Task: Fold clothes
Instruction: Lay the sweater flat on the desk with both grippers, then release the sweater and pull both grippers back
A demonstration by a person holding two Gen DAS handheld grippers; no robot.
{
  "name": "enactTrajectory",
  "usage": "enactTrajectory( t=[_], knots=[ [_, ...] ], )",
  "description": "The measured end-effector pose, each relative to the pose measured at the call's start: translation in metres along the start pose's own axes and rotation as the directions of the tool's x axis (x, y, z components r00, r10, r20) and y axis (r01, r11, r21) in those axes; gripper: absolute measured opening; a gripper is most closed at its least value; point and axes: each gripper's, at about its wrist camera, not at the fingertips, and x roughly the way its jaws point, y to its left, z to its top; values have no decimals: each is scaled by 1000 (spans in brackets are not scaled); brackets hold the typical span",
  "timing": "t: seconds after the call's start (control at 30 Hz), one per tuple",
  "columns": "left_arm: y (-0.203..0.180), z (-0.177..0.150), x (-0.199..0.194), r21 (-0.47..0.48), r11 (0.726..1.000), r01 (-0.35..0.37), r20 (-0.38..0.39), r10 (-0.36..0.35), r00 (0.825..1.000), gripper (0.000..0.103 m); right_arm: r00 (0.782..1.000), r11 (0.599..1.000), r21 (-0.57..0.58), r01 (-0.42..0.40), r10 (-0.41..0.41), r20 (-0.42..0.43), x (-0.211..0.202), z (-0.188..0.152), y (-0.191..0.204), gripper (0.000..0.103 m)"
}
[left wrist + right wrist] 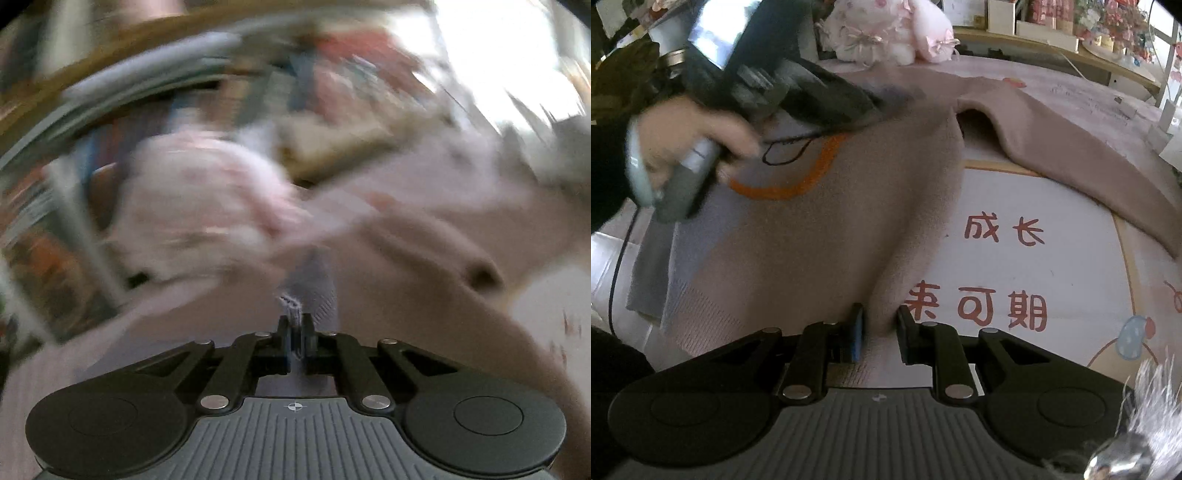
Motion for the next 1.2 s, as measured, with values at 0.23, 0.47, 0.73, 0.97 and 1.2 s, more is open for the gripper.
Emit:
enactTrajectory(
  t=[0.23,0.47,0.73,0.97,1.2],
  knots=[
    [176,-29,-63,-340,905,-258,-22,266,964,5,1000,1000,-7,11,-11,-5,0,1,4,18],
    [281,-75,-87,-273,801,-532,-158,508,846,5,999,998,19,53,-53,-5,3,2,9,19],
    [324,-98,-87,-269,745,-610,-214,571,792,5,994,991,83,107,-107,-7,4,2,15,20],
    [349,-107,-98,-319,675,-666,-219,631,744,5,992,988,96,124,-124,-10,4,0,24,20],
    [354,-120,-114,-343,671,-658,-240,614,752,13,992,984,124,127,-126,-16,6,1,24,21]
  ],
)
